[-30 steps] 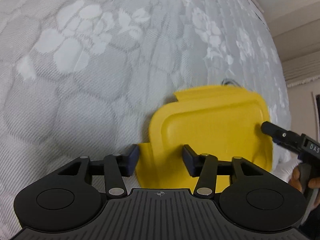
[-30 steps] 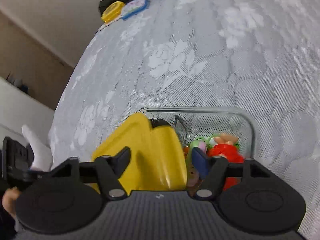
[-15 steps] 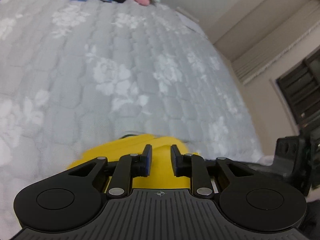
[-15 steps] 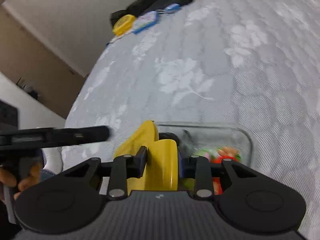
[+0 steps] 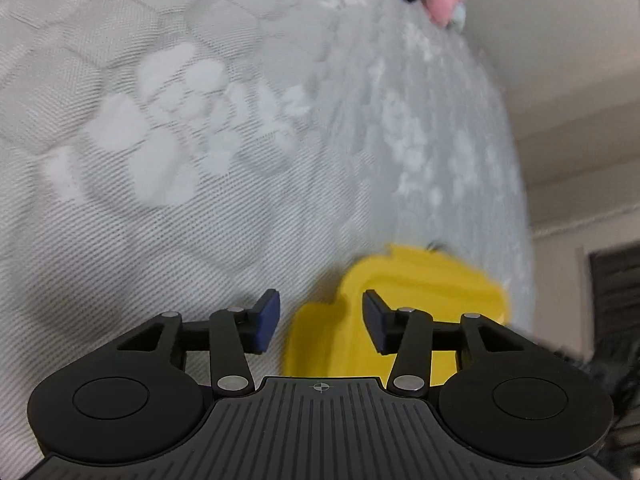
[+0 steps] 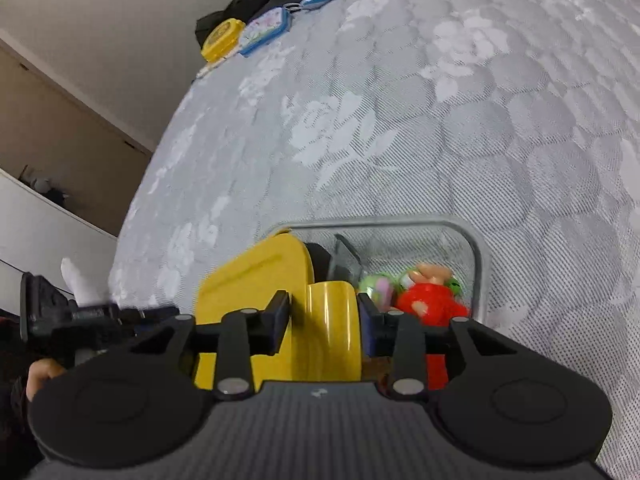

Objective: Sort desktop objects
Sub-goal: 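Lower the yellow lid onto the glass container rim with both tools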

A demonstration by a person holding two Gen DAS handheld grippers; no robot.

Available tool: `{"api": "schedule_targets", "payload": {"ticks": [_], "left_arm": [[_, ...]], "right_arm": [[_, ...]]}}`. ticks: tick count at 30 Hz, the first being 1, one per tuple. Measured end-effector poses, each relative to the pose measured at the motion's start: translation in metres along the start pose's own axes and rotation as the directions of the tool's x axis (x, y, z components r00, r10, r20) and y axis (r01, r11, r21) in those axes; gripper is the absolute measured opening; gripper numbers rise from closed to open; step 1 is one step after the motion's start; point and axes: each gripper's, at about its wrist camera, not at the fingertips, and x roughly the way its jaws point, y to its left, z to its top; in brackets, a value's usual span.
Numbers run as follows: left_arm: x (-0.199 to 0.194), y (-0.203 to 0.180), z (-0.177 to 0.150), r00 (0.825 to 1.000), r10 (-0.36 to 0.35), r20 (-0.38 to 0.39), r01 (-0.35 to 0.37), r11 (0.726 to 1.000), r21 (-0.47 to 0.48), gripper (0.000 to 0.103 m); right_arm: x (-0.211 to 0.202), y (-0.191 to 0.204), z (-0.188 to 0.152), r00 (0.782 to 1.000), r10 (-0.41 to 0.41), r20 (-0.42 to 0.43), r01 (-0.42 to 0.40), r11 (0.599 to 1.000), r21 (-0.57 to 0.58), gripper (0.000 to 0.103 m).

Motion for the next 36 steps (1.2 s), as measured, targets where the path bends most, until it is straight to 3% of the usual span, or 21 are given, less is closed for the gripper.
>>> {"api": "schedule_targets", "payload": {"ticks": [2,4,5,9,13,15,17,18,19,20,23,27,29,32,34,36], "left_arm": [[0.006,-0.010,0.002,1.000,-0.011,0.006,0.010,0.999,0.038,0.063],[0.016,-0.022,0.001,1.000,-0.025,-0.012,0.025,0.998,0.065,0.058],[0.019,-0.030,-0.001,0.999,-0.032,-0.020,0.034,0.997,0.065,0.061],[0.026,-0.074,0.002,1.000,-0.007,0.009,0.005,0.988,0.155,0.060],[0.026,-0.105,0.013,0.994,-0.101,0.048,0.094,0.987,0.129,0.059],[0.034,-0.114,0.013,0.994,-0.103,0.041,0.097,0.986,0.139,0.059],[0.044,-0.118,0.008,0.998,-0.039,0.041,0.031,0.982,0.184,0.058],[0.046,-0.117,0.007,0.999,-0.018,0.052,0.007,0.980,0.199,0.053],[0.043,-0.114,0.007,0.998,-0.004,0.062,-0.008,0.982,0.190,0.053],[0.039,-0.111,0.008,0.998,0.006,0.068,-0.017,0.986,0.165,0.054],[0.017,-0.108,0.014,0.991,0.064,0.121,-0.079,0.989,0.126,0.063],[-0.007,-0.115,0.011,0.969,0.161,0.189,-0.201,0.956,0.215,0.069],[-0.008,-0.114,0.005,0.974,0.168,0.152,-0.201,0.952,0.233,0.069],[0.003,-0.109,-0.009,0.990,0.139,0.013,-0.138,0.963,0.232,0.069],[0.016,-0.110,-0.022,0.989,0.140,-0.037,-0.125,0.956,0.265,0.069],[0.031,-0.111,-0.030,0.987,0.147,-0.062,-0.124,0.950,0.288,0.067]], "right_arm": [[0.001,-0.004,-0.002,1.000,-0.003,-0.009,0.003,1.000,0.010,0.040],[0.001,-0.006,-0.005,1.000,-0.004,-0.015,0.005,1.000,0.014,0.041],[0.001,-0.007,-0.005,1.000,-0.003,-0.014,0.003,1.000,0.018,0.041],[-0.007,-0.010,-0.005,0.998,-0.052,0.018,0.052,0.998,0.017,0.047],[-0.027,-0.033,0.002,0.994,-0.058,0.089,0.050,0.995,0.086,0.051],[-0.035,-0.044,0.004,0.991,-0.067,0.117,0.055,0.994,0.098,0.052],[-0.037,-0.047,0.002,0.982,-0.128,0.138,0.121,0.991,0.058,0.052],[-0.037,-0.047,0.001,0.977,-0.161,0.143,0.158,0.987,0.032,0.055],[-0.036,-0.047,0.000,0.972,-0.180,0.148,0.180,0.984,0.015,0.063],[-0.039,-0.046,-0.001,0.966,-0.199,0.165,0.199,0.980,0.016,0.063],[-0.050,-0.045,-0.001,0.955,-0.212,0.207,0.210,0.977,0.033,0.063],[-0.059,-0.044,-0.002,0.953,-0.202,0.224,0.193,0.979,0.060,0.063],[-0.058,-0.045,-0.006,0.960,-0.190,0.206,0.181,0.982,0.060,0.064],[-0.048,-0.047,-0.014,0.973,-0.181,0.147,0.176,0.983,0.045,0.068],[-0.039,-0.047,-0.020,0.975,-0.186,0.118,0.184,0.983,0.030,0.068],[-0.033,-0.044,-0.026,0.978,-0.185,0.100,0.186,0.983,0.003,0.061]]}}
